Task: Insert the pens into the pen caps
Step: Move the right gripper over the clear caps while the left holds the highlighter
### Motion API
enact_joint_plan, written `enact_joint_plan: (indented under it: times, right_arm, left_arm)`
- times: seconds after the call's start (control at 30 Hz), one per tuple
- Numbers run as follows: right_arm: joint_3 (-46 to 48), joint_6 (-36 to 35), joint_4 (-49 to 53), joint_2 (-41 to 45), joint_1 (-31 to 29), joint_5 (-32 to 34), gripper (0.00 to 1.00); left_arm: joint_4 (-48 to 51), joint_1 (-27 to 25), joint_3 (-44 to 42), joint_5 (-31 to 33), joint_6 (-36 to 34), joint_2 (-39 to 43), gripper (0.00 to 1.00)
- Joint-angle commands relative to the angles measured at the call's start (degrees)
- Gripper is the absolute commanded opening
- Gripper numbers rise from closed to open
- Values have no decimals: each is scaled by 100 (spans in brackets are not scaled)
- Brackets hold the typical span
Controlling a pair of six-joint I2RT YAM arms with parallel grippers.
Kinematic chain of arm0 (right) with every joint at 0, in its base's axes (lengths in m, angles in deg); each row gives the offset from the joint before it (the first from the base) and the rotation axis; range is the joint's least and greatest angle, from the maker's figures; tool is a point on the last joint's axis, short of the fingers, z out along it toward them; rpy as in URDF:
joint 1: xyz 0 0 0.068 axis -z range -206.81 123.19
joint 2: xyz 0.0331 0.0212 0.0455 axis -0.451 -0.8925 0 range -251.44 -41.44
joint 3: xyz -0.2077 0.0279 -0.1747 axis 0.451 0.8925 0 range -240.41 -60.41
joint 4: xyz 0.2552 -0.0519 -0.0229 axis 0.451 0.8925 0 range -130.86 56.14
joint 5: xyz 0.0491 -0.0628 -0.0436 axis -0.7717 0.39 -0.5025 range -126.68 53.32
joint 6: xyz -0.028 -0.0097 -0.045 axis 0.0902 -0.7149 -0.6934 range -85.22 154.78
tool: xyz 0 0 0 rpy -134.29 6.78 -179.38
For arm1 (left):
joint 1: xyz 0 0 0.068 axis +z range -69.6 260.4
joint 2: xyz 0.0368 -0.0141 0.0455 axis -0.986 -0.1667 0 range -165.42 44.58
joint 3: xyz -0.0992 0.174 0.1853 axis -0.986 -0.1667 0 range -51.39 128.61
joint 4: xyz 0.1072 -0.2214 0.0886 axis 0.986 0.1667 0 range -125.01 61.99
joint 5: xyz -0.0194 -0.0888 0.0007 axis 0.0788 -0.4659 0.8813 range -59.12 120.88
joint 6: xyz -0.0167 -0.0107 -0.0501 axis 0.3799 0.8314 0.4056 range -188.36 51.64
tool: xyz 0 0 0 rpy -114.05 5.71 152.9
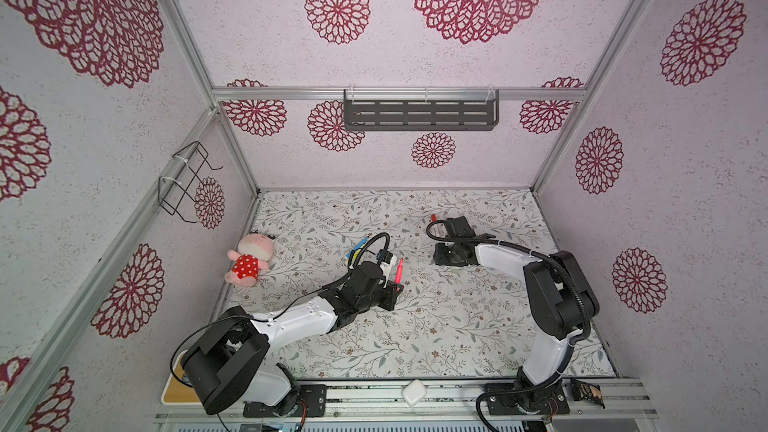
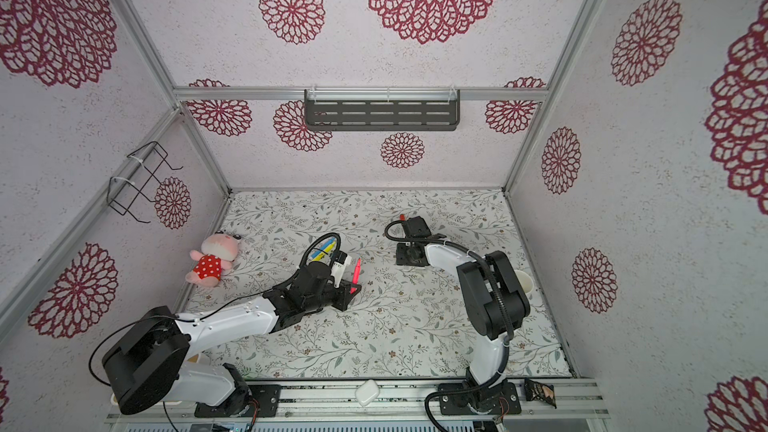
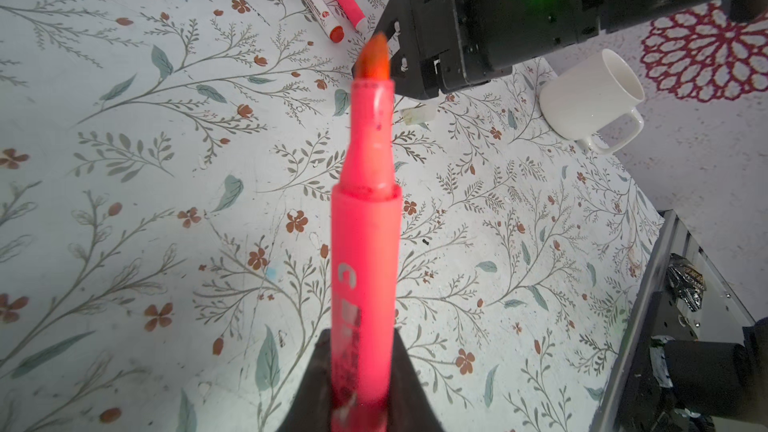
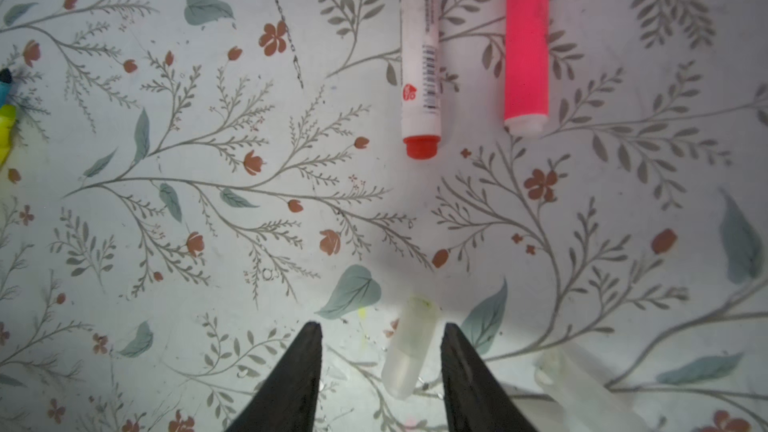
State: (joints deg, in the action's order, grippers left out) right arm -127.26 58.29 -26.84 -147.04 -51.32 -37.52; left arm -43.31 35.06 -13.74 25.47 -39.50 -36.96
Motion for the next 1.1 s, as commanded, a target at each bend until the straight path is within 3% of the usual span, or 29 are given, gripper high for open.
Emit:
enact_joint_plan:
  times: [0.0, 0.33, 0.6, 1.07]
  right_arm:
    - [-220, -83, 57, -129, 26, -133, 49]
    - [-185, -48, -167, -283, -15, -547, 46]
    - [-162, -230, -254, -223, -380, -855, 46]
    - [528, -137, -73, 533, -757, -377, 43]
  left_arm:
    - [-129, -36, -54, 66, 7, 85, 0]
    - [-98, -31, -56, 120, -12, 129, 0]
    - [-95, -33, 6, 100, -21, 68, 0]
    - [-104, -27, -47, 145, -56, 103, 0]
